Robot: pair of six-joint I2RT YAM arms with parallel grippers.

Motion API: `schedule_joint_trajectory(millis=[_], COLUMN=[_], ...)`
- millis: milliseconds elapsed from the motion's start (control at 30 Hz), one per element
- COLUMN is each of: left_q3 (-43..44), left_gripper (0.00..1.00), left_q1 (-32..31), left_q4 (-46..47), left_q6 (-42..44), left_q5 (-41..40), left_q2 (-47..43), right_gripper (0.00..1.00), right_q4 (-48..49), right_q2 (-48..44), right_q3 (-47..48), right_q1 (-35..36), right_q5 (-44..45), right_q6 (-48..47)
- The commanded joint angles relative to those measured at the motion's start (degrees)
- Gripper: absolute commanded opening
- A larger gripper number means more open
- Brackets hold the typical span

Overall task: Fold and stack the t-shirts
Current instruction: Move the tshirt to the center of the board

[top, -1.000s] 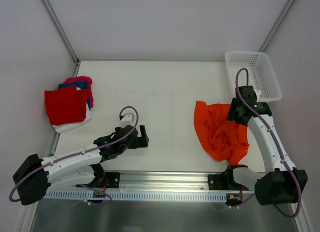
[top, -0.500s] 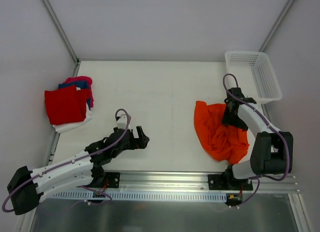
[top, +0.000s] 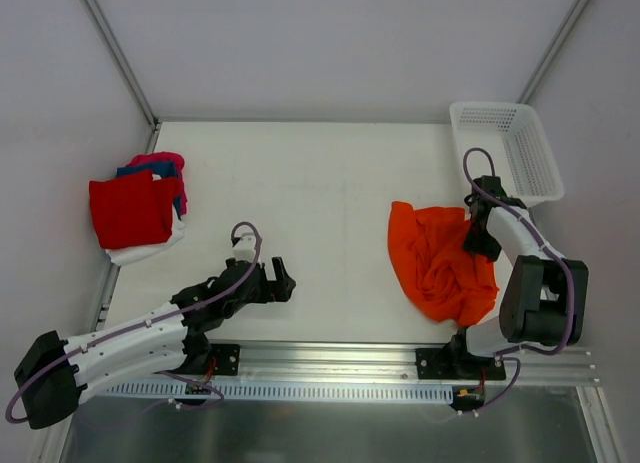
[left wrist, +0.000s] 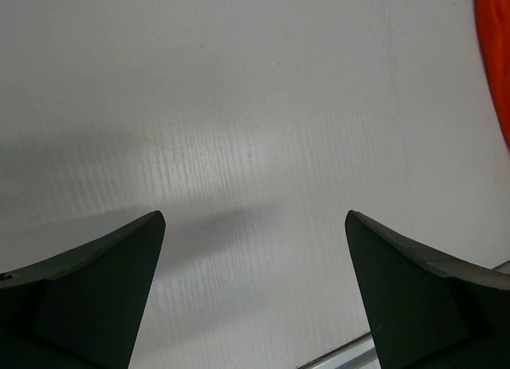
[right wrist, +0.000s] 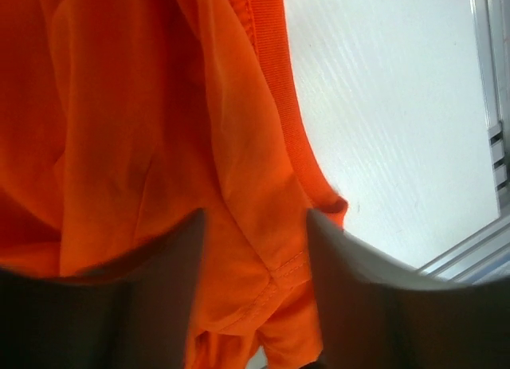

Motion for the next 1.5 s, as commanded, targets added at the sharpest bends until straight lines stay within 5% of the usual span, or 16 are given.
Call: schedule_joint_trajectory(millis=[0, 67, 100, 333, 467, 633, 833, 900, 1000, 1133, 1467], left_q3=[2.18, 2.27, 2.19, 3.23, 8.06, 14.49, 17.03, 18.26, 18.88, 18.27, 13.26], left_gripper=[0.99, 0.99, 0.99, 0.99, 0.99, 0.99, 0.99, 0.99, 0.99, 0.99, 0.99], left_q1=[-0.36, -0.36, -0.36, -0.36, -0.36, -0.36, -0.36, -0.36, -0.36, -0.36, -0.36], left_q4=[0.67, 0.58, 0.75, 0.67, 0.84, 4.26, 10.42, 10.42, 10.42, 10.42, 12.97], left_q6=[0.62, 0.36, 0.36, 1.50, 3.43, 5.71, 7.39, 7.74, 7.83, 7.74, 7.13], left_q5=[-0.49, -0.22, -0.22, -1.36, -2.68, 3.01, 6.81, 8.04, 9.71, 10.24, 9.89], left_q2=[2.09, 2.36, 2.36, 2.61, 8.85, 18.70, 23.09, 24.68, 25.91, 25.83, 22.93], right_gripper=[0.39, 0.04, 0.00, 0.00, 0.00, 0.01, 0.01, 0.09, 0.62, 0.68, 0.69], right_q4=[1.21, 1.65, 1.65, 0.34, -5.00, -13.88, -17.33, -17.07, -11.72, -7.76, -3.89], right_q2=[0.63, 0.54, 0.46, -6.30, -10.70, -9.39, -7.11, -7.28, -9.82, -8.87, -0.17], right_q3=[-0.39, -0.74, -0.74, 1.19, 10.57, 28.51, 32.59, 29.51, 18.71, 10.01, 7.79], right_q1=[-0.45, -0.36, -0.36, -0.19, 0.78, 1.31, 0.87, 1.04, 0.96, 0.96, 0.96], right_q5=[-1.66, -2.63, -2.46, -7.72, -11.60, -3.72, -1.82, -2.98, -1.94, -2.98, 0.08], right_q6=[-0.36, -0.27, -0.19, -1.06, -0.89, -3.17, -5.90, -5.11, -4.67, -1.86, 0.52])
